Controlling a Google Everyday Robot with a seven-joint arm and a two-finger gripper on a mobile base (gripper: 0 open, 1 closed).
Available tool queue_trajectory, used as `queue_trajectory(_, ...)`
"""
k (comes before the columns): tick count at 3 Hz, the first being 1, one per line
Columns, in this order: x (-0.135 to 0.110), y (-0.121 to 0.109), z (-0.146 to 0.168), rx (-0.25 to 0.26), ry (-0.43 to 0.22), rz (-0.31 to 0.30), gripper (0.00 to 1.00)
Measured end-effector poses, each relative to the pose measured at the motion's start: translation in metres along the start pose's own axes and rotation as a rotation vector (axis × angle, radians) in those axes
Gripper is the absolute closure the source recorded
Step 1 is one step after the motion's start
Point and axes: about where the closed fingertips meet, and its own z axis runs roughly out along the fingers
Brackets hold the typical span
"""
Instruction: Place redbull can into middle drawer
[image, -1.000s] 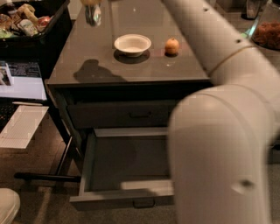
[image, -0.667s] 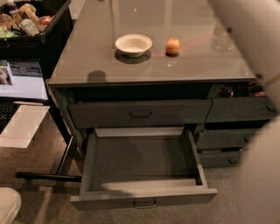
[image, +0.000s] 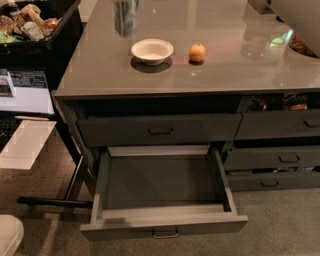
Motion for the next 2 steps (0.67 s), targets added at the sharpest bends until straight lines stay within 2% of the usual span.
queue_trajectory(1,0.114,0.014,-0.005,0.007,0.289,0.118,1.0)
queue_trajectory(2,0.206,0.023,-0.022,0.05,0.474,0.238,1.0)
